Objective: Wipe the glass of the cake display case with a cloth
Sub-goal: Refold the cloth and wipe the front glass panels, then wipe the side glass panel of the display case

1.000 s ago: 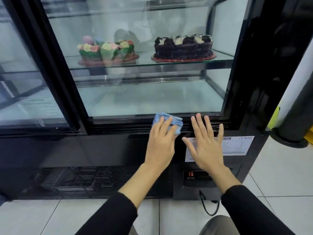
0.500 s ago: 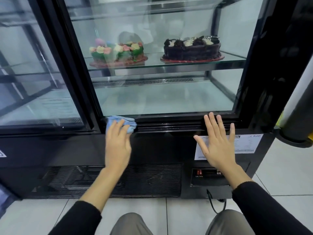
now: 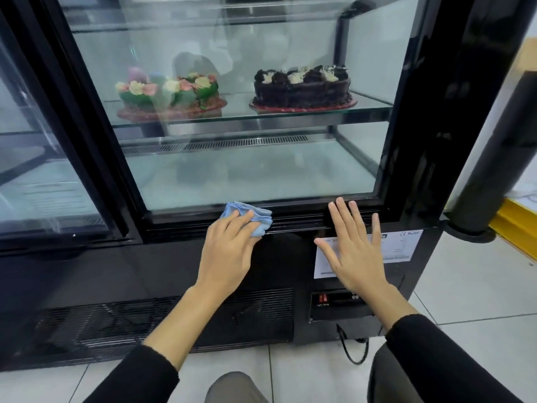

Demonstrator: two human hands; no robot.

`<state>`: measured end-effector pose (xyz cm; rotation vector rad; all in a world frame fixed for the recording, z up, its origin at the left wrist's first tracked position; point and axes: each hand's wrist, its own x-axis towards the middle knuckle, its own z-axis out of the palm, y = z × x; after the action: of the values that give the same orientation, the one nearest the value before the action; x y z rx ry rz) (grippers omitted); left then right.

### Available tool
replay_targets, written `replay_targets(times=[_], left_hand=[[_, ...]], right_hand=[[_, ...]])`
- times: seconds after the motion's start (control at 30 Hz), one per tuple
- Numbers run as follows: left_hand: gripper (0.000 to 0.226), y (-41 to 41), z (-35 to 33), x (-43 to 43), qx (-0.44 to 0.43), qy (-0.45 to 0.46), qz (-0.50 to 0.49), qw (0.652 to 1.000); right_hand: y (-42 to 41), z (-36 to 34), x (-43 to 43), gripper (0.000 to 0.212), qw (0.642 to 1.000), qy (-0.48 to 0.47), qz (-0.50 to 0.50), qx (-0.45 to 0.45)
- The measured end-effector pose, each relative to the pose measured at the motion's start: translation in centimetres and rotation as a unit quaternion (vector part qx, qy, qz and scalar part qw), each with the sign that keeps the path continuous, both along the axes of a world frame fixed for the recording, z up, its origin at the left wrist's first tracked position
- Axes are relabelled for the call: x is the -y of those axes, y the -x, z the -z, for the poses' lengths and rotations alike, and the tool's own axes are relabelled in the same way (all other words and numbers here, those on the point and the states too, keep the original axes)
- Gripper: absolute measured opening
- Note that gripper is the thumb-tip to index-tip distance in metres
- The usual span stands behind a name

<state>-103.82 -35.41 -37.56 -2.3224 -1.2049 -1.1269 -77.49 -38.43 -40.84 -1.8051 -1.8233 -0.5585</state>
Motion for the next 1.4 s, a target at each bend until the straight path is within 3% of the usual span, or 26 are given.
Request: replay_targets(times=[0.1,0.17,0.2,0.3,0.4,0.57,0.67,0.83,0.93,1.13,1.27,1.4], left_hand=[[0.022,-2.2,-2.5,0.9,0.058,0.043,-0.042,0.996],[0.023,-4.5,-5.5,1.3,0.133,0.107,-0.028,0.985],[0.022,-6.0,-7.4,1.6,0.189,0.165,0.021,0.968],[0.021,-10.8,-13.0,2.6,0.341,0.332,0.207,0.855],[0.027,-15.9,-16.7,3.0,0.398,0.354,0.273,0.801],[0.03,-23.9,-20.7,3.2,0.482,0.29,0.33,0.758],[0.034,-28.3,-22.9,3.3,0.498,0.244,0.332,0.763],[0.034,-32.9,-26.7,3.2,0.499,0.167,0.332,0.783],[0.034,-34.0,-27.9,3.2,0.472,0.144,0.314,0.811],[0.044,-34.9,-30.0,3.4,0.419,0.054,0.161,0.892],[0.035,-34.9,-30.1,3.1,0.419,0.03,0.148,0.895],[0.034,-35.1,-30.0,3.0,0.427,0.019,0.139,0.894]], right_hand=[[0.0,-1.2,0.5,0.067,0.998,-0.036,-0.039,-0.024],[-0.6,-3.6,1.2,0.057,0.985,-0.11,-0.107,-0.076],[-1.0,-5.3,1.6,0.05,0.972,-0.154,-0.146,-0.106],[-3.7,-11.3,3.0,0.039,0.922,-0.234,-0.256,-0.171],[-7.8,-16.5,3.4,0.036,0.887,-0.276,-0.319,-0.187],[-14.0,-21.9,2.8,0.056,0.858,-0.272,-0.367,-0.233],[-17.0,-24.5,2.3,0.063,0.856,-0.243,-0.384,-0.247],[-21.4,-29.0,0.1,0.035,0.811,-0.257,-0.438,-0.291],[-23.1,-31.4,-1.6,0.028,0.781,-0.267,-0.478,-0.3],[-24.0,-32.9,-4.4,0.026,0.725,-0.218,-0.525,-0.388],[-23.3,-32.2,-4.7,0.015,0.645,-0.166,-0.565,-0.488],[-23.0,-32.0,-4.7,0.016,0.637,-0.169,-0.561,-0.5]])
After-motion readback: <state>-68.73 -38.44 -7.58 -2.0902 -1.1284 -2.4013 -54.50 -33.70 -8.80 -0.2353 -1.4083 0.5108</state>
